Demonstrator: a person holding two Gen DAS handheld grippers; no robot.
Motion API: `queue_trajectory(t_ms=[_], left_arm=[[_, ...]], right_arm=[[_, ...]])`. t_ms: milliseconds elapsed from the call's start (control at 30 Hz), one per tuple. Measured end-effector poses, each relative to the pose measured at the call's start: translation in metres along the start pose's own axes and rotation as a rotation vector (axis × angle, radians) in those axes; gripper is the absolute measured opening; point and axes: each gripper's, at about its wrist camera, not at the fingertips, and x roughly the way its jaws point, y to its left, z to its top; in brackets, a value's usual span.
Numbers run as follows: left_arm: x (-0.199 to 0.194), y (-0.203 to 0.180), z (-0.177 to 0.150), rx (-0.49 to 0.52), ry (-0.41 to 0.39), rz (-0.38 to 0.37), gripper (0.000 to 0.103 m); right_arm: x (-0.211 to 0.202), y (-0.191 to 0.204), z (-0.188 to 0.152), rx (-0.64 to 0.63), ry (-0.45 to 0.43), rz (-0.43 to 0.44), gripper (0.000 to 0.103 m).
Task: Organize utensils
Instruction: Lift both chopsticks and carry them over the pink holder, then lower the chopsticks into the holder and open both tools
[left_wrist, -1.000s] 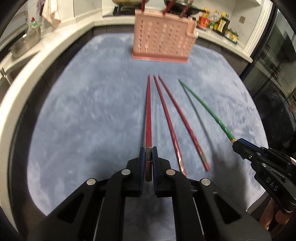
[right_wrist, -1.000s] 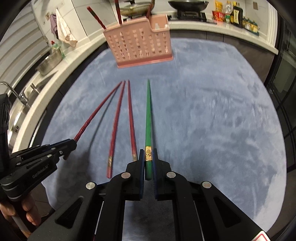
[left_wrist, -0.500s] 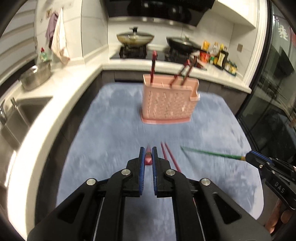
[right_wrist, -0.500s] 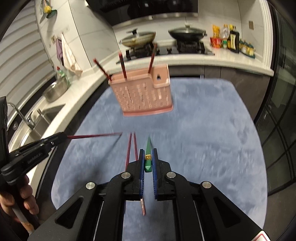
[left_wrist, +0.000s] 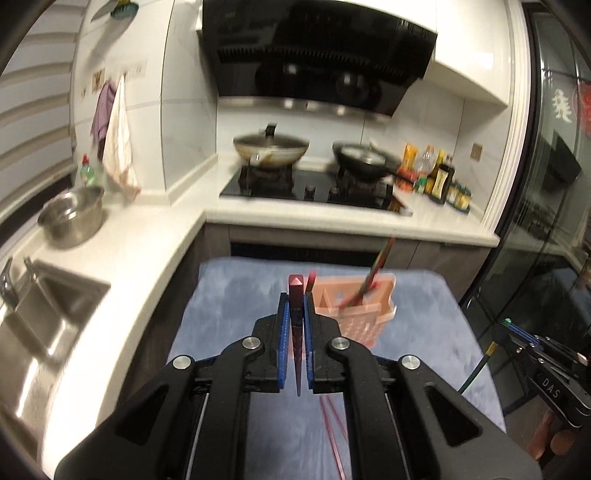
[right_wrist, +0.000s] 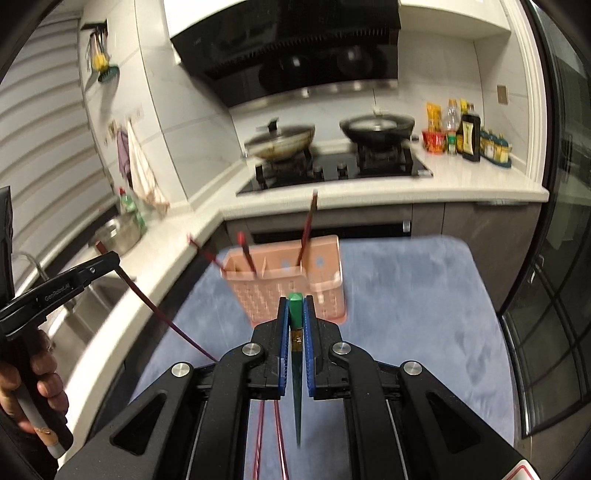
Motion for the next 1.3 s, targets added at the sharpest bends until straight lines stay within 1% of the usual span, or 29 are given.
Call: queue_trajectory(t_ms=[200,333,433,567,667,733,933,1100,1300], left_arm=[[-0.003,-0.008,0.059,0.000,-0.090,-0.044,0.007],[0.006,-0.015,0.089,0.012,-0.144,-0.034,0.007],[0.021,-0.018,0.104,0.013,-0.154,-0.024,0.007],[0.048,-0.018,0.110,0.011,-0.127,-0.015,0.007],[0.065,-0.016,0.105,0.008,-0.095,-0.012,0.007],[0.075,-0.016,0.099,0.010,-0.072,-0.010,0.007],[0.106,-0.013,0.077,0.004,0.001,-0.002,0.007],[0.119,-0.009,0.069,-0.008,0.032,0.002,0.007],[0.127,-0.007,0.064,-0.016,0.050,0.011,0.007]], right_arm=[[-0.001,0.001,0.061,0.012,-0.117,0.028,0.007],[0.006,0.004,0.101,0.015,-0.186,0.033,0.007],[0.016,0.007,0.123,0.014,-0.215,0.034,0.007],[0.037,0.012,0.148,0.014,-0.228,0.043,0.007],[0.057,0.016,0.155,-0.001,-0.227,0.038,0.007],[0.071,0.017,0.155,0.001,-0.205,0.034,0.007],[0.113,0.011,0.134,0.013,-0.124,0.034,0.007],[0.138,0.002,0.115,0.023,-0.061,0.013,0.007],[0.152,-0.004,0.105,0.029,-0.020,0.001,0.007]])
